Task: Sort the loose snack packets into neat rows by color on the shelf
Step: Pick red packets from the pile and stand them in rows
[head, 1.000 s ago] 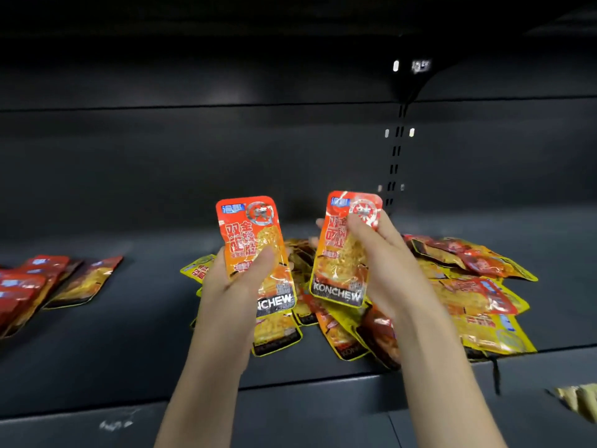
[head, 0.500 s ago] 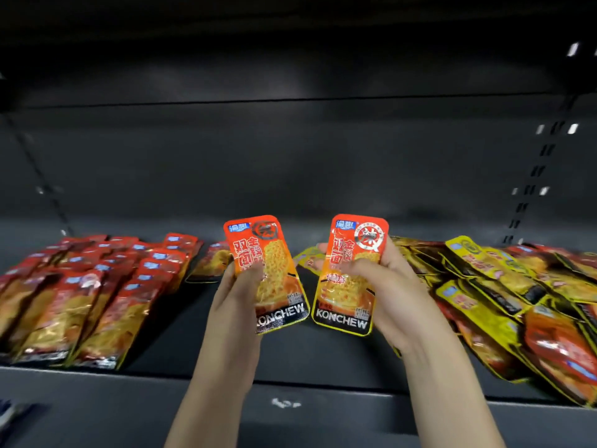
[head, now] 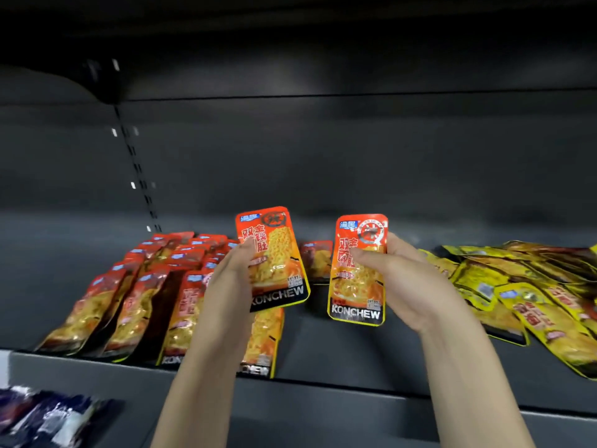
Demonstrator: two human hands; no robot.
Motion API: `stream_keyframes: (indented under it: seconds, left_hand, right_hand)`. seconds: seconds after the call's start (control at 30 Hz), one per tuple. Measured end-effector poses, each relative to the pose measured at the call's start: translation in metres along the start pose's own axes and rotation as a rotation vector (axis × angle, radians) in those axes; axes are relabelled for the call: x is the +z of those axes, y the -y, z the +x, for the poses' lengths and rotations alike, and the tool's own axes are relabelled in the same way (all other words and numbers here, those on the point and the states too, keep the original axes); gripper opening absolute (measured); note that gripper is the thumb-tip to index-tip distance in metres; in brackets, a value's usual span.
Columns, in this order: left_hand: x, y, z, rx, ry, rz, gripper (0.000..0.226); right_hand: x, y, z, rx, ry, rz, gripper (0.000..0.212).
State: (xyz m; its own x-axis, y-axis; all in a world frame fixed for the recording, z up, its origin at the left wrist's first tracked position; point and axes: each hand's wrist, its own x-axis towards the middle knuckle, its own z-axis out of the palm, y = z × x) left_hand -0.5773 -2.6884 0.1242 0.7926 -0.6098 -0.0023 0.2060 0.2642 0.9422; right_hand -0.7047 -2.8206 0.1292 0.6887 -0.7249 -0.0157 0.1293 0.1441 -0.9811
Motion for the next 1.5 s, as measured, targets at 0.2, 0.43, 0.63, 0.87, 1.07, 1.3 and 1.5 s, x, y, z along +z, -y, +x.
stream_keyframes:
  seconds: [0.2, 0.43, 0.63, 0.87, 1.07, 1.3, 1.5]
  left_hand:
    - [-0.032, -0.014, 0.025, 0.086, 0.09, 0.1, 0.016]
    - [-0.063, -0.024, 0.041, 0.153, 0.066, 0.145, 0.029]
    - [-0.08, -0.031, 0.049, 0.162, 0.1, 0.074, 0.04]
    - [-0.08, -0.028, 0.051, 0.146, 0.107, 0.208, 0.049]
    - [-0.071, -0.029, 0.047, 0.144, 0.114, 0.277, 0.018]
    - [-0.033, -0.048, 0.057, 0.12, 0.143, 0.457, 0.025]
    - [0.017, -0.04, 0.081, 0.105, 0.327, 0.883, 0.035]
  right_hand:
    - [0.024, -0.01, 0.054, 0.018, -0.223, -0.397, 0.028]
    - [0.036, -0.018, 0.097, 0.152, -0.191, -0.568, 0.028]
    - [0.037, -0.043, 0.114, 0.131, -0.257, -0.593, 0.006]
    - [0.038, -0.055, 0.121, 0.137, -0.302, -0.77, 0.016]
    - [0.041, -0.055, 0.117, 0.141, -0.339, -0.813, 0.028]
    - [0.028, -0.047, 0.115, 0.21, -0.385, -0.836, 0.042]
    - [-0.002, -0.036, 0.099, 0.067, -0.448, -0.833, 0.027]
